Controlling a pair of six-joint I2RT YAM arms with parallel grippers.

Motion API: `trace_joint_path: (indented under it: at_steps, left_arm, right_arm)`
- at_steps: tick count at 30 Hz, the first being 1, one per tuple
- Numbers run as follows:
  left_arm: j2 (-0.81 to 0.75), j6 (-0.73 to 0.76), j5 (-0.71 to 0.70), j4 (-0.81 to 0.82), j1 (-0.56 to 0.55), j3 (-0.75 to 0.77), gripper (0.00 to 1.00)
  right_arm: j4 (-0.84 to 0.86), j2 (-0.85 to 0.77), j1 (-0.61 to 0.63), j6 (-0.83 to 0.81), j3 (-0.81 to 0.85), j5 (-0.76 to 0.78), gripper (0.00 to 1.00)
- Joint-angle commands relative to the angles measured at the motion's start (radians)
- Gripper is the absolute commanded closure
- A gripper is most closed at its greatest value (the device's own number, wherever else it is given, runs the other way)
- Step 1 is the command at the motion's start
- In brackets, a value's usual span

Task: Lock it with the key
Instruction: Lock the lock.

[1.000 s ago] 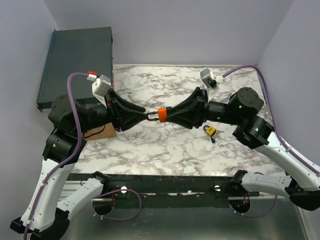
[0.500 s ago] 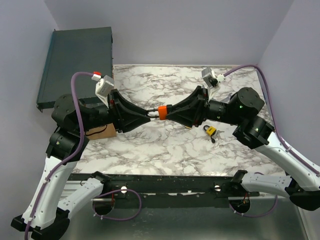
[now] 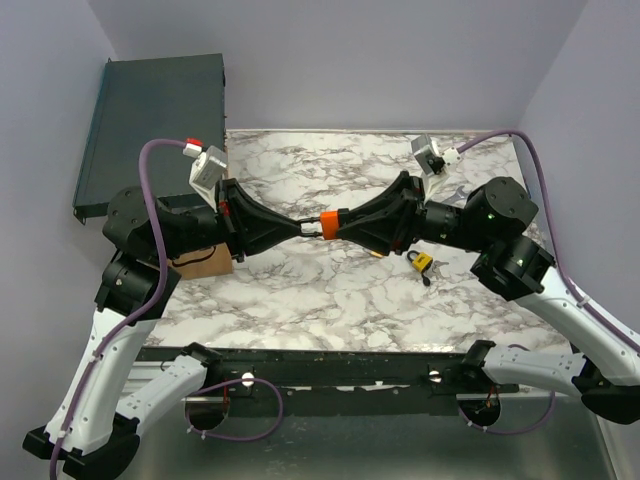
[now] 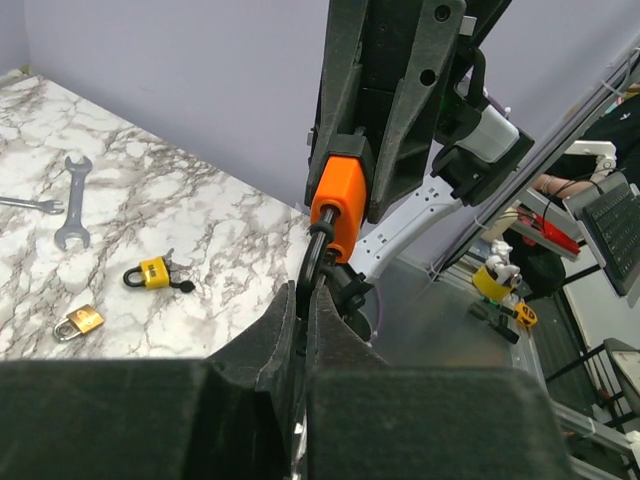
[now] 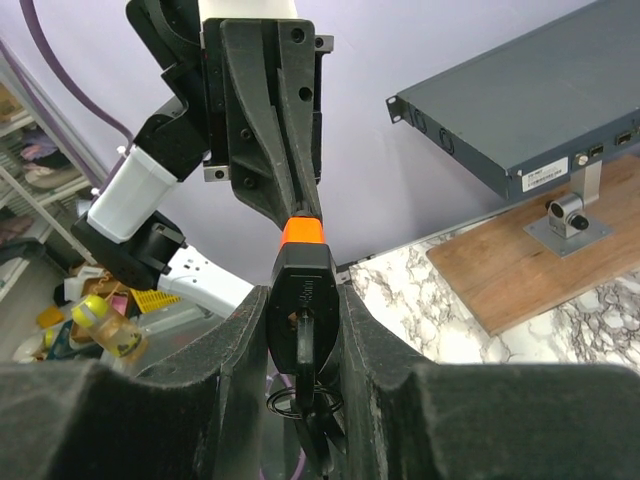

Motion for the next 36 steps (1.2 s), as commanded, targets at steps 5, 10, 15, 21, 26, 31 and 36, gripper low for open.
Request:
trace_joint_path:
  at_steps: [5,10,15,21,26,31,36]
  left_arm:
    - [-0.012,-0.053,0.033,0.102,-0.001,-0.022,1.0]
    - [-0.012,-0.04,0.012,0.107,-0.017,-0.021,1.0]
    - [-0.008,-0.05,0.0,0.132,-0.031,-0.015,1.0]
    - [0.006,-0.05,-0.037,0.142,-0.065,-0.015,1.0]
    - [0.026,0.004,-0.078,0.092,-0.121,-0.002,1.0]
    - [0.028,0.024,-0.115,0.057,-0.132,0.006,1.0]
    - [0.029,0.021,-0.127,0.06,-0.138,0.003,1.0]
  right_arm:
    - [0.118,0.005,0.004,0.05,-0.01,-0.048,0.99]
    - [0.174,0.033,0.003,0.1,-0.031,-0.091,0.99]
    - [0.183,0.054,0.004,0.11,-0.05,-0.095,0.99]
    - [0.181,0.06,0.004,0.105,-0.062,-0.085,0.99]
    - [0.183,0.069,0.015,0.107,-0.066,-0.083,0.99]
    - [0.165,0.071,0.027,0.094,-0.067,-0.07,0.99]
    - [0.143,0.088,0.047,0.078,-0.06,-0.062,0.99]
